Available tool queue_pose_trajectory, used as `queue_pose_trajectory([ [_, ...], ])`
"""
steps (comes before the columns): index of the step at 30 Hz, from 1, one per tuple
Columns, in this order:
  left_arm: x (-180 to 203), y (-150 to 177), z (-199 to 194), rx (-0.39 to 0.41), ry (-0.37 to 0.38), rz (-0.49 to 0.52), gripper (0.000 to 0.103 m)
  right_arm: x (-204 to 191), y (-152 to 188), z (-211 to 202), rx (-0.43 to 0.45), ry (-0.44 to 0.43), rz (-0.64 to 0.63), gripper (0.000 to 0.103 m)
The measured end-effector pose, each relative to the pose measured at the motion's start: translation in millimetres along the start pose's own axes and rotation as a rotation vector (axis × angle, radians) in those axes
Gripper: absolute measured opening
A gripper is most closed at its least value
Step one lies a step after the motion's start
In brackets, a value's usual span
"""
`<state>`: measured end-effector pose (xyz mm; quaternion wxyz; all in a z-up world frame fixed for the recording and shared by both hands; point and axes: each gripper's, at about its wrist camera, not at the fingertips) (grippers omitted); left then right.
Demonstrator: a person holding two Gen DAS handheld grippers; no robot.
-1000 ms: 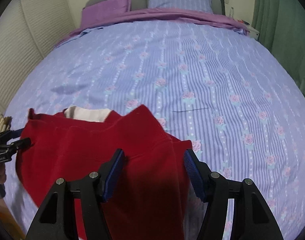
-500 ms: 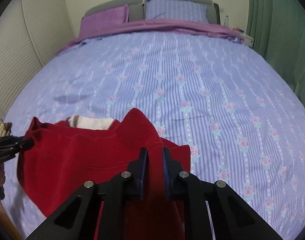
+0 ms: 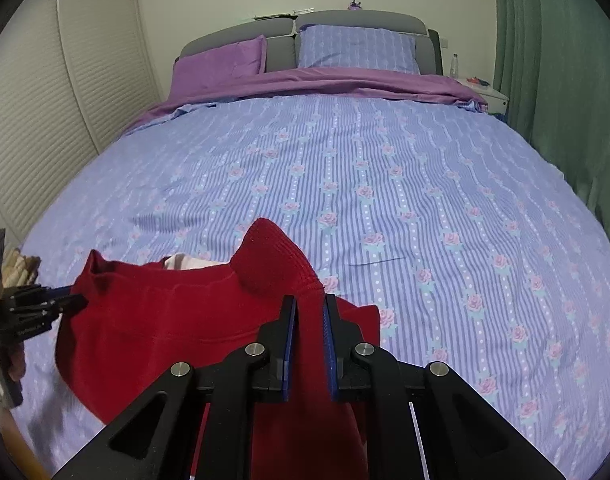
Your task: Fold small clothes
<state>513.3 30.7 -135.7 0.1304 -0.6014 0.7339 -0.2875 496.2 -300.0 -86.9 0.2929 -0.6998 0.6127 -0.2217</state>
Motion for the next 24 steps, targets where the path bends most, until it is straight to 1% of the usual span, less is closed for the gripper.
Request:
queue_pose_trajectory([
  [1,1.3,-3.1,-0.3,0.006,0.009,0.004,0.036,2.5,-0.1,1.6,-0.003,-0.004,0.009,0.013],
  [2,2.2,-5.5,1.4,0.003,0.015,0.006,0.038,4.4,0.1,3.5,-0.006,-0.008,0.017,0.013],
  [4,2.8,-11.3,10.2,-0.012,0.006,0.003,0.039,6.3,0.7,8.2,-0.017,-0.008,0.028,0.013],
  [6,1.6,-14.5,17.9,-0.028,0.020,-0.013,0.039,8.7,2.3,12.3,-0.023,-0.009,0.043,0.013],
  [8,1.0,-14.5,28.3,-0.059,0.019,-0.037,0.025,9.5,3.8,15.1,-0.027,-0.003,0.053,0.013],
  [9,1.0,-13.6,30.1,-0.064,0.015,-0.042,0.015,10.8,4.6,16.3,-0.028,-0.003,0.062,0.013],
  [10,-0.4,-13.0,27.5,-0.057,0.032,-0.057,0.013,12.1,6.0,16.5,-0.026,-0.003,0.072,0.013],
  [12,-2.2,-14.3,15.9,-0.021,0.064,-0.073,0.013,13.8,7.3,14.1,-0.015,0.001,0.087,0.013],
  [13,-4.3,-16.9,6.4,0.019,0.072,-0.086,0.013,13.8,7.2,11.6,-0.005,0.012,0.090,0.013],
  [14,-5.9,-20.0,0.1,0.044,0.073,-0.098,0.013,13.0,6.9,9.1,0.009,0.025,0.089,0.013],
  [16,-9.1,-26.2,-2.6,0.070,0.072,-0.126,0.013,9.9,4.2,9.1,0.031,0.060,0.082,0.013],
  [18,-15.6,-29.8,7.5,0.043,0.067,-0.170,0.013,11.3,0.8,19.2,0.016,0.076,0.099,0.013],
  [19,-20.0,-29.4,16.5,0.020,0.057,-0.193,0.013,13.3,-0.2,29.5,-0.008,0.080,0.110,0.013],
  [21,-23.2,-25.4,27.9,-0.006,0.044,-0.209,0.013,16.9,1.8,44.9,-0.048,0.084,0.122,0.013],
  [24,-28.3,-19.6,37.9,-0.021,0.040,-0.219,0.013,19.0,10.3,67.7,-0.104,0.093,0.124,0.012],
])
Point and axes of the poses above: each gripper's, at about its wrist camera, not at the fingertips, and z roughly the way its jaws point, x to its right, y to its underside, and after that the axes turned 6 degrees about -z, right-handed
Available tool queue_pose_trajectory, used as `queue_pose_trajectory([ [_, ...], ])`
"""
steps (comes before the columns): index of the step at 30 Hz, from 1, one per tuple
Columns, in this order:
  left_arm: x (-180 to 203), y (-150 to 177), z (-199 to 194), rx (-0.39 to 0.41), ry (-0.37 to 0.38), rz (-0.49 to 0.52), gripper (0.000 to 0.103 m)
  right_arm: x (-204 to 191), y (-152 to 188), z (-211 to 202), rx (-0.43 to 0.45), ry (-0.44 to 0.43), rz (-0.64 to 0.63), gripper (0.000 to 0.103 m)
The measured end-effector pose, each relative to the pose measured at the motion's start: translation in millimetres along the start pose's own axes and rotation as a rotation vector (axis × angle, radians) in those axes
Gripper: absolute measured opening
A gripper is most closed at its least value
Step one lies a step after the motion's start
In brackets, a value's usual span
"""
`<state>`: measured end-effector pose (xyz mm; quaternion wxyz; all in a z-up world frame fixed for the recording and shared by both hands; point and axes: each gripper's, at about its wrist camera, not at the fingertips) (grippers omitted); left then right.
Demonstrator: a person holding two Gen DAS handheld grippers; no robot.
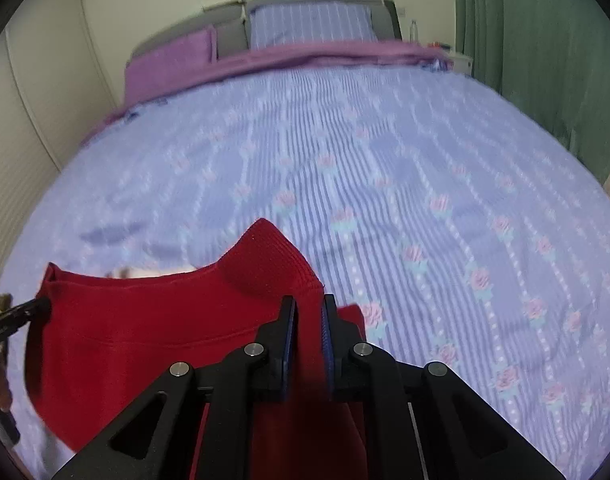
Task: Fold small clothes
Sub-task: 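Open both grippers and lift them off the folded sweatshirt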
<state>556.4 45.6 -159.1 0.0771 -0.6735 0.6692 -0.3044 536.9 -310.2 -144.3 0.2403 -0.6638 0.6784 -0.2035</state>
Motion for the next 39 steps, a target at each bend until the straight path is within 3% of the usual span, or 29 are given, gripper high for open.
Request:
queue_pose_trajectory([
  [5,-4.9,2.5,7.6,-0.012,0.007,-0.028,0.017,-0.1,7.9,12.7,-0.023,0.028,0.020,0.012],
  [7,-3.6,1.9,3.5,-0.016,0.009,-0.028,0.025,-3.8,7.8,9.8,-0.016,0.043,0.012,0.016],
  [8,-2.1,-0.4,0.2,-0.015,-0.007,-0.027,0.032,-6.8,7.5,6.1,-0.013,0.060,0.000,0.022],
  [9,0.7,-1.8,-5.3,-0.005,-0.042,-0.021,0.052,-9.0,7.2,2.2,-0.013,0.086,-0.005,0.037],
  [10,2.3,-2.0,-18.7,0.037,-0.089,-0.017,0.062,-11.4,8.1,-6.6,0.002,0.111,-0.008,0.056],
  [13,7.8,2.9,-55.4,0.127,-0.143,0.015,0.069,-19.6,12.3,-40.8,0.105,0.115,-0.010,0.071],
  [18,9.8,31.8,-110.2,0.160,-0.138,0.023,0.075,-42.6,22.2,-98.2,0.192,0.099,-0.064,0.076],
  [25,-0.4,94.0,-160.8,0.198,-0.102,-0.068,0.090,-81.4,56.7,-153.7,0.245,0.026,-0.155,0.078],
  [29,-6.8,125.3,-160.4,0.182,-0.022,-0.179,0.094,-95.5,83.2,-164.1,0.245,-0.020,-0.154,0.080],
  [32,-8.6,143.4,-143.6,0.126,0.068,-0.267,0.095,-104.7,100.1,-165.6,0.247,-0.025,-0.165,0.080],
  [39,3.3,165.9,-97.1,0.097,0.149,-0.320,0.094,-118.7,126.6,-159.1,0.269,-0.026,-0.182,0.080],
])
Point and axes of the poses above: each gripper's, at about its wrist camera, not at the fingertips, and z roughly the way its jaws point, x to its right, y to its underside, and after that the axes turned 6 degrees about -z, right-handed
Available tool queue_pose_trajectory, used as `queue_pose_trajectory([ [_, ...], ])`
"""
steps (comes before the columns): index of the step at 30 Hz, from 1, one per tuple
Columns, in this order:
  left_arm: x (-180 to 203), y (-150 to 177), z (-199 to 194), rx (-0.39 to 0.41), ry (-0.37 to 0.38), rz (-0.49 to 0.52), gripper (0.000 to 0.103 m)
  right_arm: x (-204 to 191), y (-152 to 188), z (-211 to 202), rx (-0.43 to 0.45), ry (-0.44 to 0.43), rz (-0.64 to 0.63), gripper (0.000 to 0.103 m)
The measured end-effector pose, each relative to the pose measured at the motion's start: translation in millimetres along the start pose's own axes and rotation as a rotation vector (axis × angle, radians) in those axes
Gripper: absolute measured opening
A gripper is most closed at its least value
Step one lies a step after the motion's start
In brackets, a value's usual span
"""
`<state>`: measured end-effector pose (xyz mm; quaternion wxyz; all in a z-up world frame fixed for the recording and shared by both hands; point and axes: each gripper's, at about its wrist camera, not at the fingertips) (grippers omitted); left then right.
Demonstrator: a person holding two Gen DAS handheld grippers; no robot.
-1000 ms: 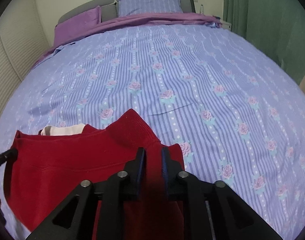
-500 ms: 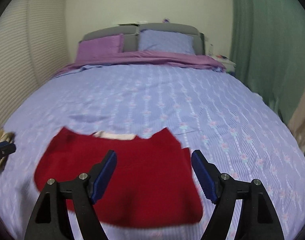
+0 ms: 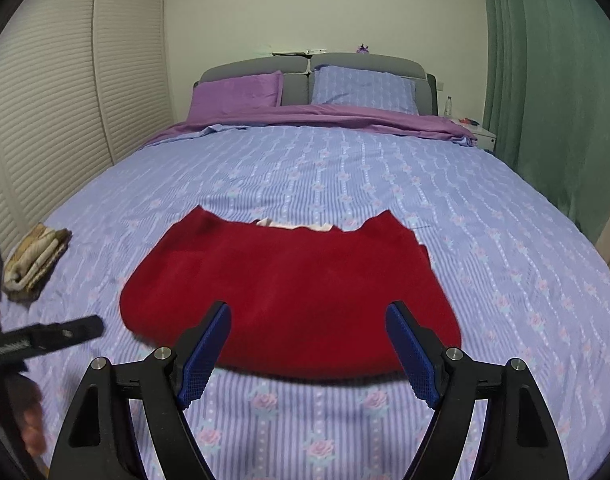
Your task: Fold small clothes
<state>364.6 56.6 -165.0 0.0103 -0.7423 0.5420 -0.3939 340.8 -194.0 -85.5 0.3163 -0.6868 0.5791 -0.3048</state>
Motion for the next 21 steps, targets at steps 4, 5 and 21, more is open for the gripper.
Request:
queue_pose_trajectory([
  [4,-10.9,0.9,26.1,-0.004,0.053,-0.091,0.092,-1.2,6.1,10.8,-0.010,-0.017,0.023,0.078],
  [5,-15.3,-1.0,32.1,-0.003,0.073,-0.127,0.091,-1.0,7.5,15.1,-0.012,-0.027,0.030,0.077],
  [21,-22.7,-19.3,86.6,0.137,0.095,-0.271,0.087,-5.0,13.8,82.1,-0.087,-0.179,0.152,0.013],
])
Point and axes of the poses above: each gripper's, at about its wrist camera, not at the fingertips, and z roughly the way its jaws point, x to its right, y to its underside, and after that the axes turned 6 degrees about -z, right-handed
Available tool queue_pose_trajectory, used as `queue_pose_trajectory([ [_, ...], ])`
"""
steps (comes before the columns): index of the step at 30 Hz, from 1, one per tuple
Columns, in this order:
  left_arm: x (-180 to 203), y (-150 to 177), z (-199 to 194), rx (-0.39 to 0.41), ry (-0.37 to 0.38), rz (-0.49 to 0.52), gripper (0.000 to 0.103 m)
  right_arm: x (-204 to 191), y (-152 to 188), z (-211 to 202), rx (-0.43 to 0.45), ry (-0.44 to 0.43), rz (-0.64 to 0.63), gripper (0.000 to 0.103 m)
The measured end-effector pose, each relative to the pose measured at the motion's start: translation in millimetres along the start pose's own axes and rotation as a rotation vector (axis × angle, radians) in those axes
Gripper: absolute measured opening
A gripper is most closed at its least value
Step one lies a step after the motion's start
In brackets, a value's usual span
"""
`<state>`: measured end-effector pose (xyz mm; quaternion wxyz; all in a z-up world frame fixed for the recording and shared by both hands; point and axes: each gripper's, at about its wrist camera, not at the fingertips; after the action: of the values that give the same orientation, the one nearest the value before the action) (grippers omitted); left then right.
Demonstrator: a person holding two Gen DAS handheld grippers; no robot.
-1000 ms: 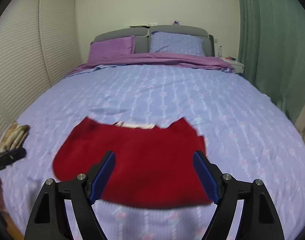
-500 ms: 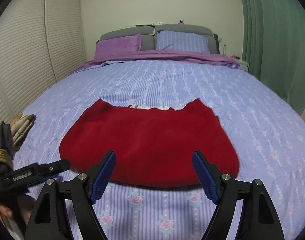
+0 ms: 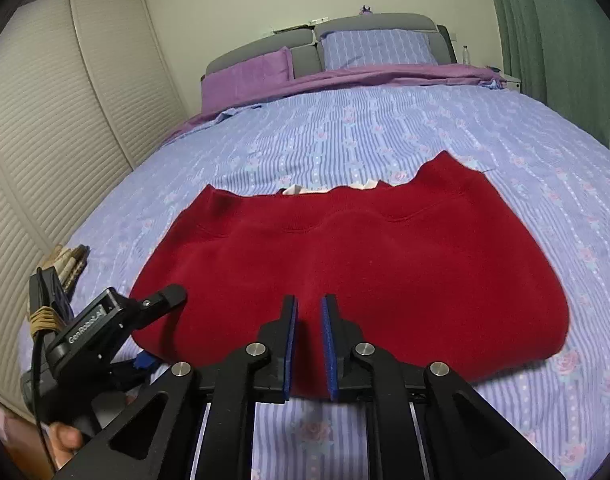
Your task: Fold small clothes
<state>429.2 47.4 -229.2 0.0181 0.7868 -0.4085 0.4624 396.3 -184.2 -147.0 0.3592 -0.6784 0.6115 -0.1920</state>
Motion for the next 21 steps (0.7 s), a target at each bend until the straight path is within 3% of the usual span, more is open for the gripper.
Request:
queue_pose_trajectory([
  [2,4.2,3.0,3.1,0.012,-0.035,0.043,0.082,0.3,0.8,3.8,-0.009,0.002,0.000,0.012],
  [7,11.8,-2.3,2.2,-0.022,-0.061,0.154,0.048,-0.2,4.7,15.6,-0.043,0.023,-0.007,0.010],
  [9,24.0,-4.1,-3.9,-0.015,-0.077,0.253,0.042,-1.2,7.1,20.3,-0.053,0.028,-0.008,0.009],
  [14,62.2,0.1,-30.8,0.069,-0.078,0.461,0.038,-4.8,12.9,28.9,-0.065,0.027,-0.026,0.009],
  [21,93.6,3.0,-36.7,0.066,-0.043,0.520,0.036,7.1,11.0,53.2,-0.117,-0.056,0.009,0.007],
])
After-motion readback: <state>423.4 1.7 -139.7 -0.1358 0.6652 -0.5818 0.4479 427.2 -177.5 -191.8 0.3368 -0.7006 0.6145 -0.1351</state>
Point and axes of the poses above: each gripper's, at about its wrist camera, not at the fingertips, and z roughly the way its jaws point, x to its right, y to its underside, and after that the axes turned 6 degrees about -z, right-handed
